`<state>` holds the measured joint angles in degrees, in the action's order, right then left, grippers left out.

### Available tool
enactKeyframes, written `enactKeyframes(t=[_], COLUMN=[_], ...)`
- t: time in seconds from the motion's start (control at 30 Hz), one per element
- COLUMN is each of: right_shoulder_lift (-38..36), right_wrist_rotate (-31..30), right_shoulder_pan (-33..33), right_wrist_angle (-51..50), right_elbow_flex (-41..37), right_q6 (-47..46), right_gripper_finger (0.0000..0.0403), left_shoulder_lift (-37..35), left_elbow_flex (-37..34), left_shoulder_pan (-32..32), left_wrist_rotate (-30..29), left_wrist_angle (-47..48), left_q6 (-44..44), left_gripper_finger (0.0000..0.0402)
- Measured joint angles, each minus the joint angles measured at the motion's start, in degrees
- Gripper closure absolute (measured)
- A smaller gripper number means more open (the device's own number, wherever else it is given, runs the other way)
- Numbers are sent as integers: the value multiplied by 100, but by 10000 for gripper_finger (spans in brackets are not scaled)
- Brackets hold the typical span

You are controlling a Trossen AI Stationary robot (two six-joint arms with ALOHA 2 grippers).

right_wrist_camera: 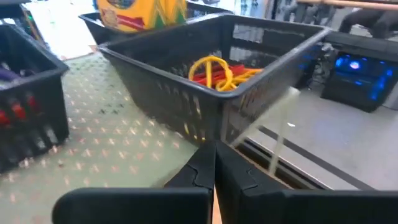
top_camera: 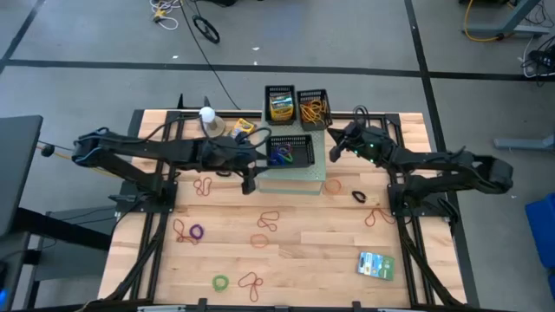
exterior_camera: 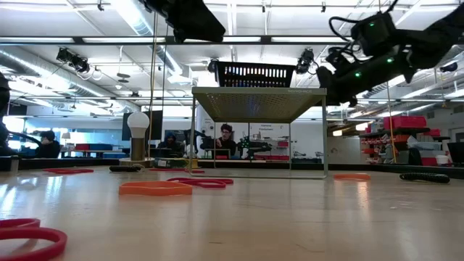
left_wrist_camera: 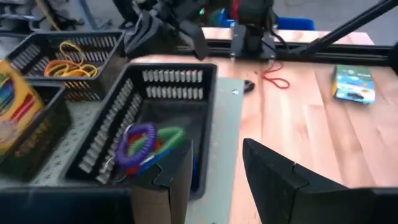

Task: Pick & Place Office Desk Supplies
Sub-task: Adjust the black bins on the shelf

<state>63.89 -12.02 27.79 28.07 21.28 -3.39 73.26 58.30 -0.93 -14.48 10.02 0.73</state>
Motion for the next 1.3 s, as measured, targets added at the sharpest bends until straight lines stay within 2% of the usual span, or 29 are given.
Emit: enactKeyframes(t=[0.1, 0.43, 0.63, 0.77, 0.9, 1.0, 1.3], right_shoulder_lift=[217, 287, 25, -471, -734, -650, -12], right_wrist_rotate=[273, 509, 635, 377, -404, -547, -218], right_shoulder_pan=[-27, -99, -131, -140, -120, -30, 8], right_wrist_angle=[253, 562, 396, -466, -1039, -773, 40], right_elbow_flex=[72, 67, 67, 67, 67, 67, 61], right_q6=[19, -24, 63, 106, 148, 175, 258], right_gripper_finger=[396, 396, 396, 396, 396, 396, 396], left_shoulder_lift=[-175, -254, -254, -254, -254, -254, -254], left_elbow_flex=[-187, -553, -592, -592, -592, -592, -592], left_shoulder_pan=[-26, -11, -141, -272, -288, -275, -278], left_wrist_rotate=[-154, -390, -46, -165, -196, -208, -225], left_wrist_angle=[-9, -69, -114, -118, -126, -171, -181], left_q6=[16, 48, 129, 75, 75, 75, 165], left_gripper_finger=[253, 253, 254, 257, 264, 266, 267])
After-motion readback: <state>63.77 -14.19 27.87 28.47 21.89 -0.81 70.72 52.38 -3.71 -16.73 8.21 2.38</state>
